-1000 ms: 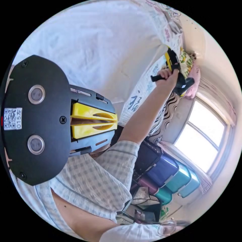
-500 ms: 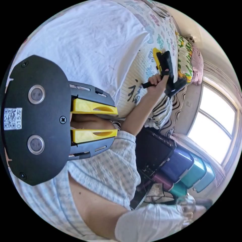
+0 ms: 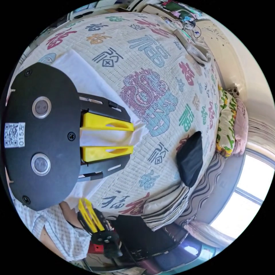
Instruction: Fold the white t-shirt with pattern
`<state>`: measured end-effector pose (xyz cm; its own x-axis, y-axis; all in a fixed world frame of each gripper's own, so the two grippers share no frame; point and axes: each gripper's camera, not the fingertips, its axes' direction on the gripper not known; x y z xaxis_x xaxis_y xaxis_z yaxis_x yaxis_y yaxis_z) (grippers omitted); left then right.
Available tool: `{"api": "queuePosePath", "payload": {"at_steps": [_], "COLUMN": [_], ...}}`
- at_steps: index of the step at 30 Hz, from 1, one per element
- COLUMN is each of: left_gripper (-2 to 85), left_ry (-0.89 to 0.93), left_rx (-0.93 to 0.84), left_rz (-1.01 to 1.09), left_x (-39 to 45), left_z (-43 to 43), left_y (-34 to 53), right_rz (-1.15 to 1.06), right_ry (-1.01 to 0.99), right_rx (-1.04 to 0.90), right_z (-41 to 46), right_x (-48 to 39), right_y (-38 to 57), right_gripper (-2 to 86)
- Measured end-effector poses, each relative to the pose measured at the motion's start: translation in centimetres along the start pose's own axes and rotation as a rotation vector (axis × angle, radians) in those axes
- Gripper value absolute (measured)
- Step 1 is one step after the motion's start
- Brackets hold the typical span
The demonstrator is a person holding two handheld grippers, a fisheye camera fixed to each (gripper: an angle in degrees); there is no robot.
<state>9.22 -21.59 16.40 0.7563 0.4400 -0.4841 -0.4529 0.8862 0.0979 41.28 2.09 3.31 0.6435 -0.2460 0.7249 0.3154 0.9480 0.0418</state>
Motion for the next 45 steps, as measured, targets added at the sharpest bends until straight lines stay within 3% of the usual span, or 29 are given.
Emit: {"api": "queuePosePath", "payload": {"at_steps": [6, 12, 16, 19, 23, 29, 35, 38, 42, 45], "left_gripper": [7.5, 11.2, 12.9, 16.8, 16.7, 15.5, 7.6, 2.0, 1.3, 2.7], "left_ry": [0.064, 0.131, 0.101, 0.21, 0.363, 0.449, 0.453, 0.552, 0.544, 0.465], "left_rx": [0.004, 0.252, 0.345, 0.267, 0.33, 0.318, 0.258, 0.309, 0.38, 0.309], "left_rz": [-0.018, -0.051, -0.322, -0.47, -0.489, -0.436, -0.395, -0.37, -0.346, -0.373], "left_x": [-2.5, -8.3, -17.6, -23.2, -27.1, -30.6, -32.5, -34.1, -35.5, -36.9], "left_z": [-1.1, -13.5, -17.3, -14.4, -12.2, -12.3, -12.0, -13.0, -15.4, -14.8], "left_y": [-2.4, 5.2, 14.1, 17.5, 17.4, 15.6, 13.2, 12.7, 11.2, 9.2], "right_rz": [0.063, 0.238, 0.307, 0.368, 0.453, 0.439, 0.429, 0.409, 0.434, 0.482], "right_ry": [-0.138, -0.24, -0.343, -0.35, -0.413, -0.556, -0.567, -0.545, -0.505, -0.344], "right_rx": [0.054, 0.299, 0.295, 0.244, 0.112, 0.092, 0.067, 0.094, 0.177, 0.047], "right_z": [-1.4, -5.1, -4.2, -1.8, 2.9, 5.9, 7.4, 7.0, 6.2, 8.3], "right_x": [2.6, 9.0, 13.7, 16.8, 20.3, 21.6, 20.7, 20.0, 19.7, 19.3], "right_y": [1.5, 2.7, -0.1, -3.4, -7.4, -9.9, -11.1, -11.8, -13.1, -14.2], "right_gripper": [1.8, 6.8, 8.6, 10.3, 11.4, 9.9, 6.7, 4.9, 4.6, 5.3]}}
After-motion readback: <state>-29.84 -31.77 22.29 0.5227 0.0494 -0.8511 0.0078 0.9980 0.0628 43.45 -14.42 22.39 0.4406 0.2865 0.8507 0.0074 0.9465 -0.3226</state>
